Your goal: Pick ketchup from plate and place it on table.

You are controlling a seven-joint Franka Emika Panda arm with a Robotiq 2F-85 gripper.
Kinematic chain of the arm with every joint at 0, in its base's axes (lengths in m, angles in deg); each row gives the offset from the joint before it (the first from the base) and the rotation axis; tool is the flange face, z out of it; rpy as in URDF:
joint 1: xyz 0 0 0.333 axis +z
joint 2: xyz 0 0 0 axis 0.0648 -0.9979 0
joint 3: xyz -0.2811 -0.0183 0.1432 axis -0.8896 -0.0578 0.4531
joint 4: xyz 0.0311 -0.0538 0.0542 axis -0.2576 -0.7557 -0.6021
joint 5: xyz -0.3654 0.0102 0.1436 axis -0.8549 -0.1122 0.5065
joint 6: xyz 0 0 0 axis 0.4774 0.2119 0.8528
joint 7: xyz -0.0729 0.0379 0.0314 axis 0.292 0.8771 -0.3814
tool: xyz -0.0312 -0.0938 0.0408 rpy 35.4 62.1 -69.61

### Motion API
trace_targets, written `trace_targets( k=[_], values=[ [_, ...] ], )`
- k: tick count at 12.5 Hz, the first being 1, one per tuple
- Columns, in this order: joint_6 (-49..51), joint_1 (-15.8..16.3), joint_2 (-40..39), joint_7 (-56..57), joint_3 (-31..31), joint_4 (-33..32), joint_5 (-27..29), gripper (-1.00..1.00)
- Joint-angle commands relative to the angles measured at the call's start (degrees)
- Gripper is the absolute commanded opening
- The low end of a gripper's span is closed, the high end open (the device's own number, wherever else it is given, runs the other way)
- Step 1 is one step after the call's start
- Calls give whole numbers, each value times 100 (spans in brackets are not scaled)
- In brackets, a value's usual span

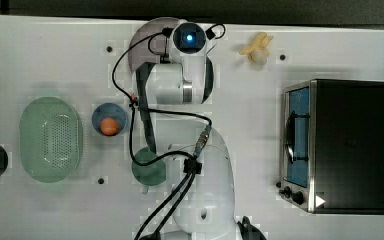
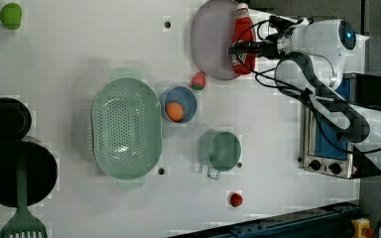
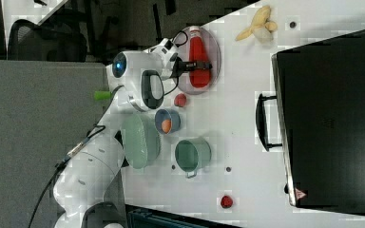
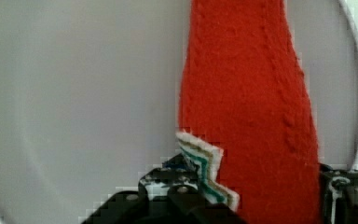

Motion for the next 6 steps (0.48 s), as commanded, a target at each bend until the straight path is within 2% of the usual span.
trace_targets(
  k=[1, 6],
  values=[
    [216, -140, 912, -73, 71, 70, 219, 17],
    [2314, -375, 2373, -77, 12, -115, 292, 17]
  ],
)
